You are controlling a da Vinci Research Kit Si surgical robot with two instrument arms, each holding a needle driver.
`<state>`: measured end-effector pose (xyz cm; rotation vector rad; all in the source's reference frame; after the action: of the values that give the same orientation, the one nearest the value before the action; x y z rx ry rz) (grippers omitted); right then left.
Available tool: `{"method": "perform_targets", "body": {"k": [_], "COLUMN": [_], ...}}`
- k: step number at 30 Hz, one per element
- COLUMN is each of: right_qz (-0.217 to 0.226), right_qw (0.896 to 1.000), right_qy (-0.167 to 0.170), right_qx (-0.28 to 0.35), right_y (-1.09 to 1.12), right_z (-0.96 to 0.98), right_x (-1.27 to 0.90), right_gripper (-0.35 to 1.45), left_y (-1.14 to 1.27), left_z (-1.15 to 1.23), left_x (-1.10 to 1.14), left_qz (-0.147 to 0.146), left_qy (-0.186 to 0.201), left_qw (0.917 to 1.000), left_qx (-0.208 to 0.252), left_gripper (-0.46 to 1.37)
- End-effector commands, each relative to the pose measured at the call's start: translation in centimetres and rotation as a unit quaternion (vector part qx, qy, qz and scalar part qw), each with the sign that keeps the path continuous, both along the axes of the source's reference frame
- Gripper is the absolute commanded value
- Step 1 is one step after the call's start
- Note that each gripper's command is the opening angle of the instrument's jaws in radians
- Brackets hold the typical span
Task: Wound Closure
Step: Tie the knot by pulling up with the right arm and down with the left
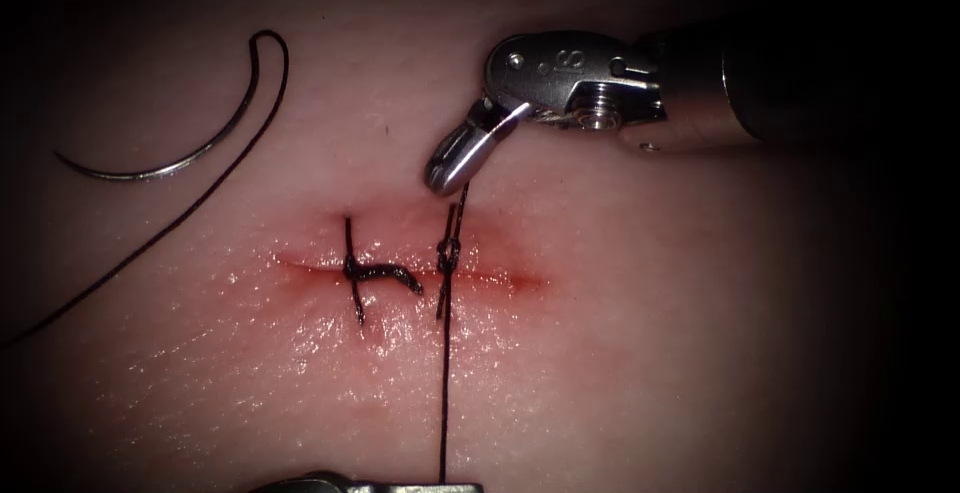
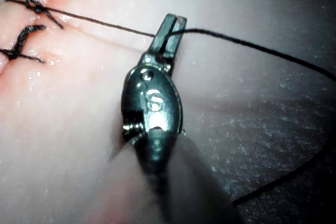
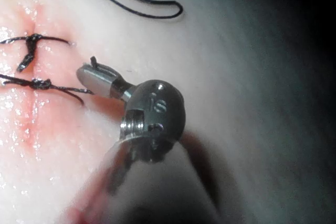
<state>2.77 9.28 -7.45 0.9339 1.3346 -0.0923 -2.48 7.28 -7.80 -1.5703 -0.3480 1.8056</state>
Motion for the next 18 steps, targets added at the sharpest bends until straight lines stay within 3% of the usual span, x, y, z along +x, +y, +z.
{"method": "perform_targets", "body": {"k": [1,7,18], "right_qz": [0.003,0.016,0.034], "right_qw": [1.000,1.000,0.999], "right_qy": [-0.002,-0.007,-0.018], "right_qx": [-0.001,-0.009,-0.026], "right_y": [-0.01,0.00,0.02], "right_z": [-0.01,-0.01,0.01], "right_x": [0.00,0.00,-0.01], "right_gripper": [-0.35,-0.35,-0.35], "left_y": [-0.03,-0.24,-0.33], "left_z": [-0.01,-0.03,0.04], "left_x": [0.00,0.01,0.01], "left_qz": [0.004,0.015,0.024], "left_qy": [0.000,0.011,0.013], "left_qw": [1.0000,0.9998,0.9996], "left_qx": [0.000,0.002,-0.003], "left_gripper": [-0.35,-0.35,-0.35]}}
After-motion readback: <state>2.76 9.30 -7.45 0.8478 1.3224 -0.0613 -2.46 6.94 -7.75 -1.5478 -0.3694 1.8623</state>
